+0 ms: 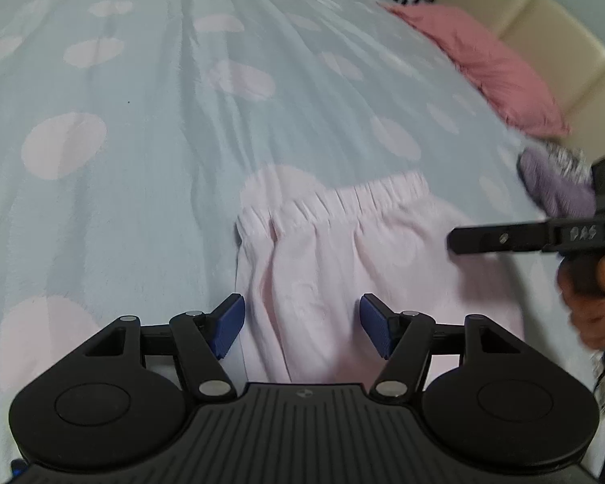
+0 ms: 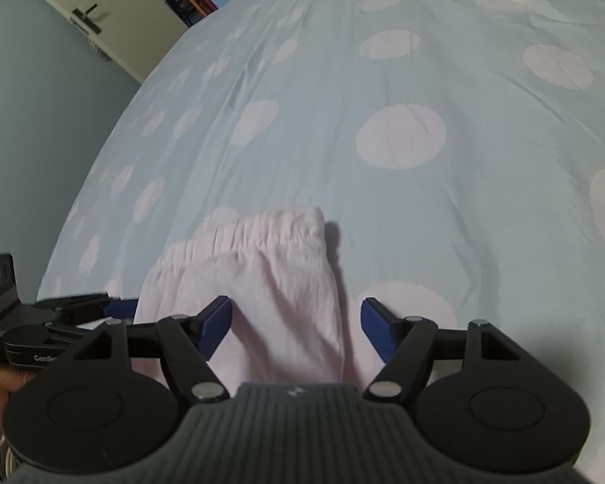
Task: Fold clothes
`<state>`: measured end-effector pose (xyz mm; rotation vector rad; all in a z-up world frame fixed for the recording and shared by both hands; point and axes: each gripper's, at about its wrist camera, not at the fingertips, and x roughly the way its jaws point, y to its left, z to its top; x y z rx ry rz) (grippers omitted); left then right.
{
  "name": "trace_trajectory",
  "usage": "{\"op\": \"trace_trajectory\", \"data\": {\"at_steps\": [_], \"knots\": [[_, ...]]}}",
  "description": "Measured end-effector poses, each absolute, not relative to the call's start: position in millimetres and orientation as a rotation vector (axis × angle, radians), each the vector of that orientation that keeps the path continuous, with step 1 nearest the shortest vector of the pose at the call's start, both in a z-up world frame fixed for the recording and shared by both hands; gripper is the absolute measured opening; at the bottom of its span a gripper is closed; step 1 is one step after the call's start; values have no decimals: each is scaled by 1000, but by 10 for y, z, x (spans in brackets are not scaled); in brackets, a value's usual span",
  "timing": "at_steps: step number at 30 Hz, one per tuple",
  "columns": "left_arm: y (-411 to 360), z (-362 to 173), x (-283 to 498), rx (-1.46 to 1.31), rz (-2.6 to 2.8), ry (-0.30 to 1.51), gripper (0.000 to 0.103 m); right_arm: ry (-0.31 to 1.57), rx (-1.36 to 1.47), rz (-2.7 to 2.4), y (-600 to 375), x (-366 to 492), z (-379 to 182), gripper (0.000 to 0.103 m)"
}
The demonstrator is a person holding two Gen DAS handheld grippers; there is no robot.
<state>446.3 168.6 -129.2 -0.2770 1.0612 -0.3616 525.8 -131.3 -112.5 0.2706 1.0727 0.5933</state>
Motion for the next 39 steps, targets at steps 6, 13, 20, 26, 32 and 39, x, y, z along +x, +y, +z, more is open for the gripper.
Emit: {"op": "trace_trajectory", "data": {"at_steps": [6, 13, 20, 26, 32, 39], "knots": [[1842, -1347, 4547, -390, -337, 1009, 62, 1058, 302, 599, -1213, 5401, -1214, 73], [1745, -1360, 4604, -377, -332, 964, 48, 1048, 270, 619, -1078, 5495, -1289, 22], [1785, -1299, 4555, -460, -348, 931, 10, 1008, 333, 697, -1218, 5440, -1202, 13], [1702, -904, 4371, -463, -375, 873, 9, 942, 344, 736, -1359, 5174, -840, 12], [1572, -391, 3980, -417, -417, 825, 9, 886, 346, 787, -1566, 4775, -303, 12], [1432, -19, 3334, -365, -478, 749, 9, 849, 283, 847, -1769, 4132, 90, 13]]}}
